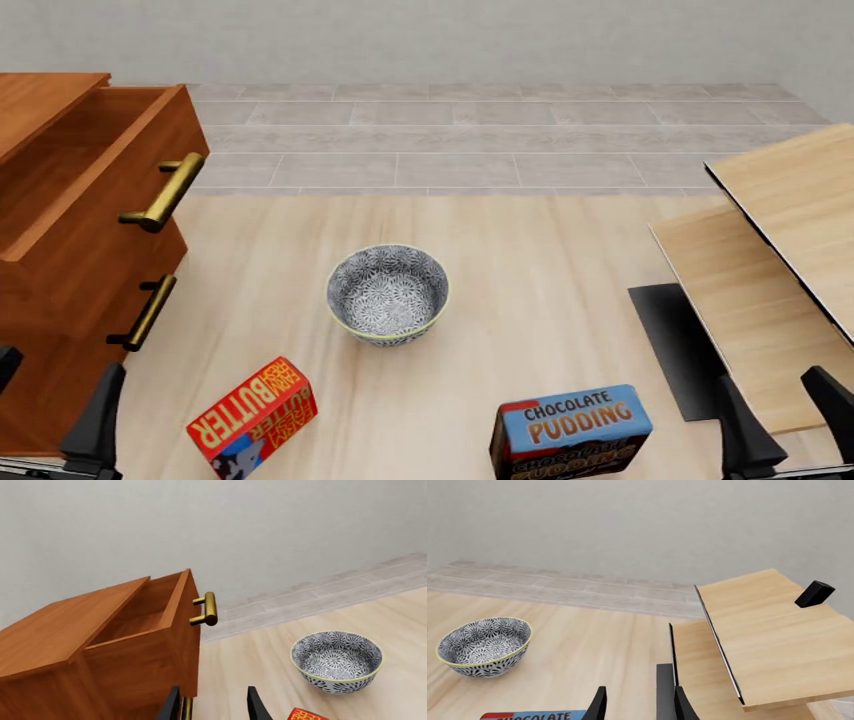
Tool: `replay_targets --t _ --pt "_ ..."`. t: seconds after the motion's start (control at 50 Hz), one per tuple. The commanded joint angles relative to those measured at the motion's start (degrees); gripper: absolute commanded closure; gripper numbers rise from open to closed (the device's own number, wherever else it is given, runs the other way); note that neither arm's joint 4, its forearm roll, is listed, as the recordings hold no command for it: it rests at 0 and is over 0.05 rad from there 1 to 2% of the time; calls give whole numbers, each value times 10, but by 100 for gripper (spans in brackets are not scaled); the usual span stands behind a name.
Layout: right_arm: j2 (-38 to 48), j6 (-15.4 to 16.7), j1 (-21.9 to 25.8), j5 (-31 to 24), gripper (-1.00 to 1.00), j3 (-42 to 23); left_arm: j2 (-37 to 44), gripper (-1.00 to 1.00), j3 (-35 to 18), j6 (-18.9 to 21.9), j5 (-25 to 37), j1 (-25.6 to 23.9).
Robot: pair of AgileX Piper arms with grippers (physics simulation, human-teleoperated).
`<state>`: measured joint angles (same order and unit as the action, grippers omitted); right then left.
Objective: Close the top drawer of the cabinet.
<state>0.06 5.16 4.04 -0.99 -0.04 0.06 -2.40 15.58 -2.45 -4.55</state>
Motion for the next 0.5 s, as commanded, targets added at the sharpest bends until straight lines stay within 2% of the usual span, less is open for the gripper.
replay_targets --t 0.02,0.16,0.26,0.34,0.38,0.4,0.42,0.46,0.48,0.5 --pt "0 16 10 -4 -100 0 1 -100 3 75 -26 -14" --pt "0 20 15 -6 -100 0 11 -100 -25 83 -17 -14" --pt "1 14 21 -10 -100 0 15 -100 -24 125 -36 -22" --pt "1 16 20 -11 -100 0 23 -100 -29 135 -42 -27" --pt "1 16 20 -12 -100 0 29 -100 -19 161 -63 -37" --pt "1 16 20 -12 -100 0 30 -100 -19 161 -63 -37" --pt "1 17 22 -12 -100 0 8 -100 6 215 -90 -40" --pt "1 18 23 -12 -100 0 23 -100 7 216 -100 -46" --pt "1 17 23 -12 -100 0 36 -100 -3 195 -96 -43" --pt "1 18 23 -12 -100 0 45 -100 -5 192 -101 -41"
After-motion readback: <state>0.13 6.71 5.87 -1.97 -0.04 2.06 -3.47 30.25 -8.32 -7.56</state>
